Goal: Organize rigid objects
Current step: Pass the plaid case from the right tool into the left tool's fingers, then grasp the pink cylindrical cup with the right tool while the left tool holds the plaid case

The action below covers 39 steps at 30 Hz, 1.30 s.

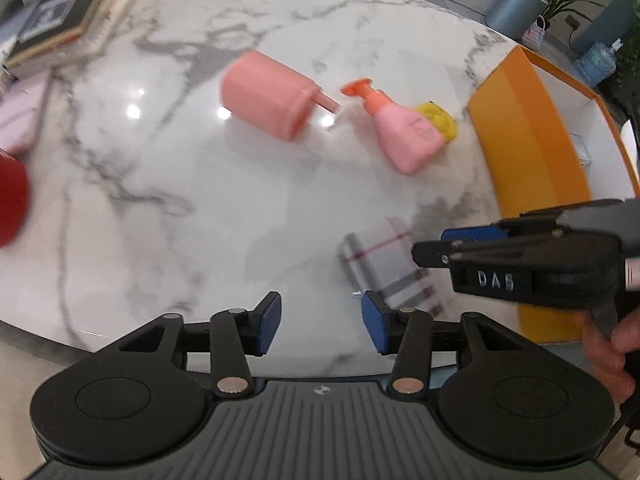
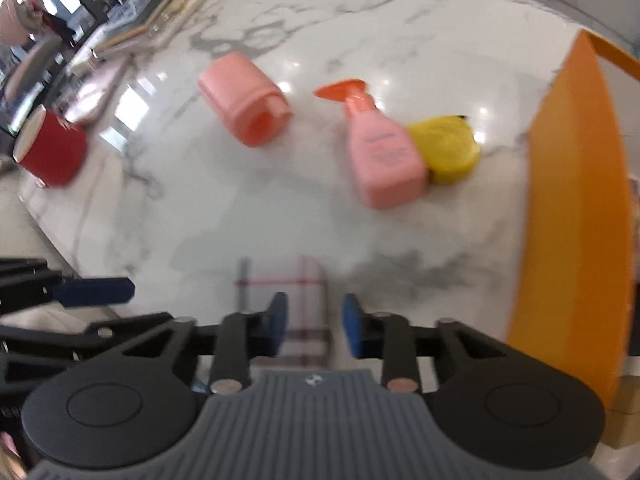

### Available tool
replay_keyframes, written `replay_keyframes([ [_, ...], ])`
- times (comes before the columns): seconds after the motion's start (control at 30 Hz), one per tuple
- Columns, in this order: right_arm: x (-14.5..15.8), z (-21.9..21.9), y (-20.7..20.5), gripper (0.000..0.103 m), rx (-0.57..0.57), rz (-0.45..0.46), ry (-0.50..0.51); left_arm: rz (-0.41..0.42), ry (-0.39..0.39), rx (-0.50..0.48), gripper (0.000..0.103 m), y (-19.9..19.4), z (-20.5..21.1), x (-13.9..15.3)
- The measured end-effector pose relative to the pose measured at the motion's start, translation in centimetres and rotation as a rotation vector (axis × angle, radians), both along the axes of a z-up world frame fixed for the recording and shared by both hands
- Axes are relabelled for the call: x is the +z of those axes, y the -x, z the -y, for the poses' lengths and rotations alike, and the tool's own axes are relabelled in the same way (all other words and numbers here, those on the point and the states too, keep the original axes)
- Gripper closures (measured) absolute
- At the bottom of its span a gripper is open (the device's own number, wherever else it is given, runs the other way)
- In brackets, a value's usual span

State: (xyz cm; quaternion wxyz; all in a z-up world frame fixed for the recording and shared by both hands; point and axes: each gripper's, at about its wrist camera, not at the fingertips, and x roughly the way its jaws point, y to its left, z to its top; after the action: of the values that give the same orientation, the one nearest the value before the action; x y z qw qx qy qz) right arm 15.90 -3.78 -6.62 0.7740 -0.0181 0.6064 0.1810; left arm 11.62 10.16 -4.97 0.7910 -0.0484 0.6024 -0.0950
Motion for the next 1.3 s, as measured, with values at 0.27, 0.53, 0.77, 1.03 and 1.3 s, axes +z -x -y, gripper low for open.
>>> replay_keyframes([
  [0.27, -1.6, 1.2, 2.6, 0.097, 0.149, 0.019, 0.132, -0.043, 0.017, 0.027, 0.033, -0.6, 2.7, -2.4],
  [0.53, -2.4, 0.9, 3.8, 0.099, 0.193, 0.024, -0.031, -0.045, 0.020, 0.056, 0.030, -1.4, 2.6, -2.6],
  [0.77, -1.3, 1.3, 3.4, 0.095, 0.218, 0.049, 0.030, -0.039, -0.015, 0.015, 0.023, -1.9, 3.5, -2.8],
  [1.03, -0.6, 3.2, 3.2, 0.093, 0.221, 0.065, 0.058, -0.037, -0.112, -0.044, 0.027, -2.4, 5.8, -3.9],
  [1.3, -0.5, 2.8, 2.9, 0.088, 0.259, 0.095, 0.089, -0.049, -0.088, -0.038, 0.031, -2.7, 5.4, -4.7],
])
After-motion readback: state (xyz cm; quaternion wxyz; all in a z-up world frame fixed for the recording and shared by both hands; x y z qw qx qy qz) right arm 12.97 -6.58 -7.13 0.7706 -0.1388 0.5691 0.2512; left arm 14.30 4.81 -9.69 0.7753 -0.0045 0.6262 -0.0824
